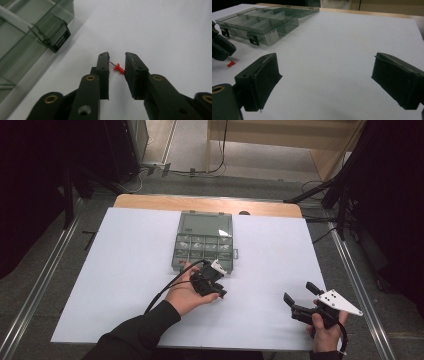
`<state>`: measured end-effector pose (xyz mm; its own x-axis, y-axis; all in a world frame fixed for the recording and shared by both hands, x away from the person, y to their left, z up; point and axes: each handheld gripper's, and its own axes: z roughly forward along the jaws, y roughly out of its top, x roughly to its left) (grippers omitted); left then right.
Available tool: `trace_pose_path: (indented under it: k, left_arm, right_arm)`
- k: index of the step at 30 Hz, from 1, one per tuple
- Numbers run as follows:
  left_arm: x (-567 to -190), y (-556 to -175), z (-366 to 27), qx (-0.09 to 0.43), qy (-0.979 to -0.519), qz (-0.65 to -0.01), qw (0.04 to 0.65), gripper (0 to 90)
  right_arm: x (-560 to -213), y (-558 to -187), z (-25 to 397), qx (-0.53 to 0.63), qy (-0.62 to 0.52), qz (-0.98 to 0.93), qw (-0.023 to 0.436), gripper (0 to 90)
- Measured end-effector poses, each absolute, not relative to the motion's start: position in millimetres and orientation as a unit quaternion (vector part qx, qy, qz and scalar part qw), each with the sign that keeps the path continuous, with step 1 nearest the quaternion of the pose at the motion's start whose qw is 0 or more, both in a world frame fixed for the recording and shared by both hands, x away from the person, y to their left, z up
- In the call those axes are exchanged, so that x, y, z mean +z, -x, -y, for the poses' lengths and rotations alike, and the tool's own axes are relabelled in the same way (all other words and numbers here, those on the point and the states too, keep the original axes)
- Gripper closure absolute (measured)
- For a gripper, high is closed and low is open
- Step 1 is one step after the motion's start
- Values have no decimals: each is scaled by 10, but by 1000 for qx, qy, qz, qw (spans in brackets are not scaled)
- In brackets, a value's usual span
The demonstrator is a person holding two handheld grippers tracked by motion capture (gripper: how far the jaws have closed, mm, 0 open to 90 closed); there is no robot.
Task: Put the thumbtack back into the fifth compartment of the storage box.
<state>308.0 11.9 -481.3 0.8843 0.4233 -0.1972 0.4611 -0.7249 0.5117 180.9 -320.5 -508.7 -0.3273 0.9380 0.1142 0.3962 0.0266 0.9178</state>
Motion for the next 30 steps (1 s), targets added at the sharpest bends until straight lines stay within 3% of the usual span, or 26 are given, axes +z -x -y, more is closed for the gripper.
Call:
trace_pose_path:
  k: [11,19,30]
  left_arm:
    - [-4891,-3035,-47,-30,-924,-269,271,680]
    - [-4895,-3027,-49,-6,-929,-263,260,824]
    - [-4892,-3023,-38,0,-933,-255,256,847]
  right_arm:
    - [-5084,-1803,3207,479,-507,-658,283,76]
    - [-5086,-1806,3205,478,-507,-659,283,77]
    - [-5079,-1804,3195,479,-504,-660,285,77]
